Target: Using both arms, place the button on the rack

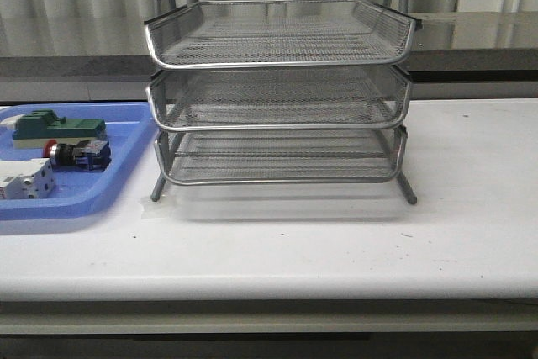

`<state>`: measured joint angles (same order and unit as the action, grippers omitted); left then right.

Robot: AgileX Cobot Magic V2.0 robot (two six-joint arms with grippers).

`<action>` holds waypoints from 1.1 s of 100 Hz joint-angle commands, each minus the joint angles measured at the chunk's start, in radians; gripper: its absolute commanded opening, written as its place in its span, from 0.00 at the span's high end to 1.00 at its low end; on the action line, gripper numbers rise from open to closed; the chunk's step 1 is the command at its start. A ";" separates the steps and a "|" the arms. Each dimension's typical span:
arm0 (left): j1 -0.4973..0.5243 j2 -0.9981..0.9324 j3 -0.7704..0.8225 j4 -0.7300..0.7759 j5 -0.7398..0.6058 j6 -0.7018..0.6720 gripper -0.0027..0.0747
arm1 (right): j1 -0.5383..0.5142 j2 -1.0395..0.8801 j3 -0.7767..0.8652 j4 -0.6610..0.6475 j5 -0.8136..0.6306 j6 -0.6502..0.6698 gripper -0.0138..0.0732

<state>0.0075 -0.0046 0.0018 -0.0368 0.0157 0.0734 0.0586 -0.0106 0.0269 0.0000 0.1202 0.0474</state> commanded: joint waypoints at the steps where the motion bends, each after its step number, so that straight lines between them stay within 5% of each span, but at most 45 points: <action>1: 0.004 -0.032 0.042 -0.001 -0.074 -0.007 0.99 | 0.000 -0.021 -0.017 0.000 -0.081 -0.002 0.91; 70: 0.004 -0.032 0.042 -0.001 -0.074 -0.007 0.99 | 0.000 -0.021 -0.017 0.000 -0.082 -0.002 0.91; 88: 0.004 -0.032 0.042 -0.001 -0.074 -0.007 0.99 | 0.000 -0.021 -0.018 0.000 -0.182 -0.002 0.91; 110: 0.004 -0.032 0.042 -0.001 -0.074 -0.007 0.99 | 0.000 0.006 -0.120 0.156 -0.103 -0.002 0.91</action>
<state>0.0075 -0.0046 0.0018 -0.0368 0.0157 0.0734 0.0586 -0.0106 -0.0064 0.1031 0.0566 0.0474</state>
